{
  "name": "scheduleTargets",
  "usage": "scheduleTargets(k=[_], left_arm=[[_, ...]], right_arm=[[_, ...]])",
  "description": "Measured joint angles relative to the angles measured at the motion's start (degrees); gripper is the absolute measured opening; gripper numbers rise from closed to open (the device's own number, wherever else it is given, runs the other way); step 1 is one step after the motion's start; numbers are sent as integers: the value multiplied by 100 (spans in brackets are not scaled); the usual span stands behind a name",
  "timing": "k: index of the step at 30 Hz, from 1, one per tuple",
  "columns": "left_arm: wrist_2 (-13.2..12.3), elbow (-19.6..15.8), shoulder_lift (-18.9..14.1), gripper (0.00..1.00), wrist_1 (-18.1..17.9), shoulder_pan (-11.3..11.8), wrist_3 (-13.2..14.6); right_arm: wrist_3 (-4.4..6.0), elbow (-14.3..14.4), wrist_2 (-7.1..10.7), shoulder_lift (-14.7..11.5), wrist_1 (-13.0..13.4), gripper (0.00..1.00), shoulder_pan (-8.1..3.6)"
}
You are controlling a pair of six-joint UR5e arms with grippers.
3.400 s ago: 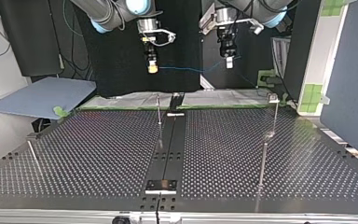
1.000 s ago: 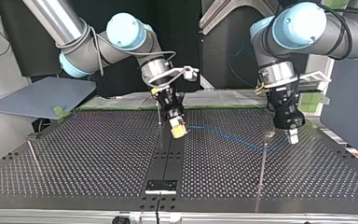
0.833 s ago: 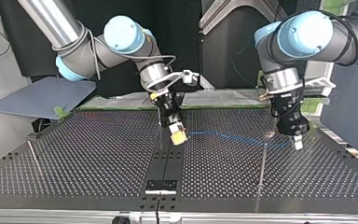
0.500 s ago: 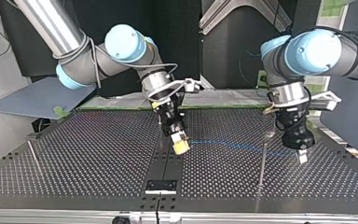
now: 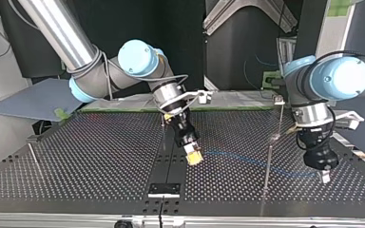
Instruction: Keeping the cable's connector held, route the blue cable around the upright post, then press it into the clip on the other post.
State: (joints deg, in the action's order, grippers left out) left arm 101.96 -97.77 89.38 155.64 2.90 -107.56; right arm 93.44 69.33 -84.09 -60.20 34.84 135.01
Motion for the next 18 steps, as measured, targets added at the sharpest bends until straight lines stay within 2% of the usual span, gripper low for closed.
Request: scheduleTargets(k=[4,7,18], left_arm=[[-191,32,191,0,-5,166,-24],[-341,38,340,0,-16,202,-33],[-842,41,840,0,-60,119,-119]], right_arm=[[0,-211,6,58,4,0,-20],[-5,-320,14,121,4,0,-33],[-72,-362,15,431,-39,0,-9]])
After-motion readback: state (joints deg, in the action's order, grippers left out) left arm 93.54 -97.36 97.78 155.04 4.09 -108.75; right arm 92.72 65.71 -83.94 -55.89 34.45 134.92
